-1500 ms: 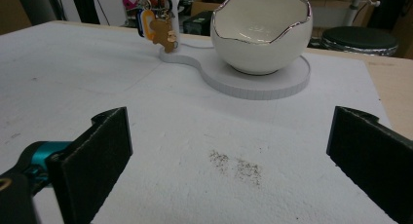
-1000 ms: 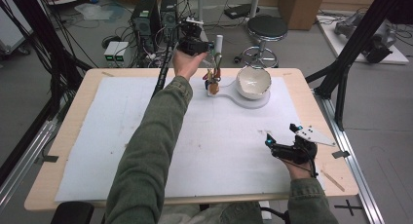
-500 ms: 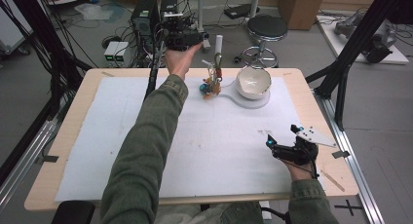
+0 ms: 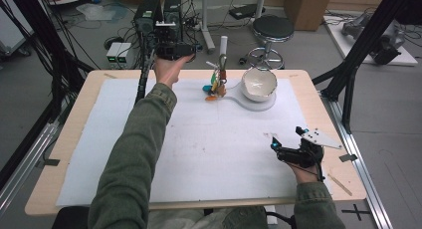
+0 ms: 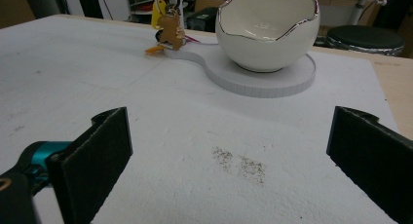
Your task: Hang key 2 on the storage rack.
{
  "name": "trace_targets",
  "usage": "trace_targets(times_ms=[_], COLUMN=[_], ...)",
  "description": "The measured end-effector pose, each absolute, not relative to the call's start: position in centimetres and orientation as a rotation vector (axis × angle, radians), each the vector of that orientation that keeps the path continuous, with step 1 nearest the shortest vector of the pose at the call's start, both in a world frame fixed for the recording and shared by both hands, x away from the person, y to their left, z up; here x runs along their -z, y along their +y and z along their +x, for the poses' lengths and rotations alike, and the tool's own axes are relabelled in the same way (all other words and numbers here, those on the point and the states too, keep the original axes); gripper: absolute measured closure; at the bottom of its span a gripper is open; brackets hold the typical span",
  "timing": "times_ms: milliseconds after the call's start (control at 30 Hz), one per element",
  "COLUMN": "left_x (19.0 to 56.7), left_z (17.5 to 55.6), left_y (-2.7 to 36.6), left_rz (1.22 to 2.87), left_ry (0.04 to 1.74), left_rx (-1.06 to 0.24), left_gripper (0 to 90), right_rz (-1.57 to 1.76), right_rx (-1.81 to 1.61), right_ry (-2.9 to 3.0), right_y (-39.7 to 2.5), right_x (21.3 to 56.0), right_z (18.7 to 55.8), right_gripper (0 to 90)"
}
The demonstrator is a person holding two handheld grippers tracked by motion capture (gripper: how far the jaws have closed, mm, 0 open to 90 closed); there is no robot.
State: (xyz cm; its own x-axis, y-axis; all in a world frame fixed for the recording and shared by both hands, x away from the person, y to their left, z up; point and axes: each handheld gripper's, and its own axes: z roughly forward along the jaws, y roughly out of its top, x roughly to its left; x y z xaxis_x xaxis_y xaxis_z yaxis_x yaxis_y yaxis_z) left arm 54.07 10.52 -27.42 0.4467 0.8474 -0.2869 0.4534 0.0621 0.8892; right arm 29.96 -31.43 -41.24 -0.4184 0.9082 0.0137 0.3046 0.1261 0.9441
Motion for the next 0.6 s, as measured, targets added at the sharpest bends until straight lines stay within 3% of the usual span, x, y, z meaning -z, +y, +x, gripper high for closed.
trace_targets(times_ms=[600], left_x=[29.2], left_z=[52.1], left_y=[14.3], left_rz=[1.555], left_ry=[1.193], left_rx=[-0.482], left_gripper=[1.6], right_rz=[1.172], right_rx=[-1.286], right_ry=[1.815], right_y=[-31.3], right_x=[41.2], right_z=[30.0], right_gripper=[1.8])
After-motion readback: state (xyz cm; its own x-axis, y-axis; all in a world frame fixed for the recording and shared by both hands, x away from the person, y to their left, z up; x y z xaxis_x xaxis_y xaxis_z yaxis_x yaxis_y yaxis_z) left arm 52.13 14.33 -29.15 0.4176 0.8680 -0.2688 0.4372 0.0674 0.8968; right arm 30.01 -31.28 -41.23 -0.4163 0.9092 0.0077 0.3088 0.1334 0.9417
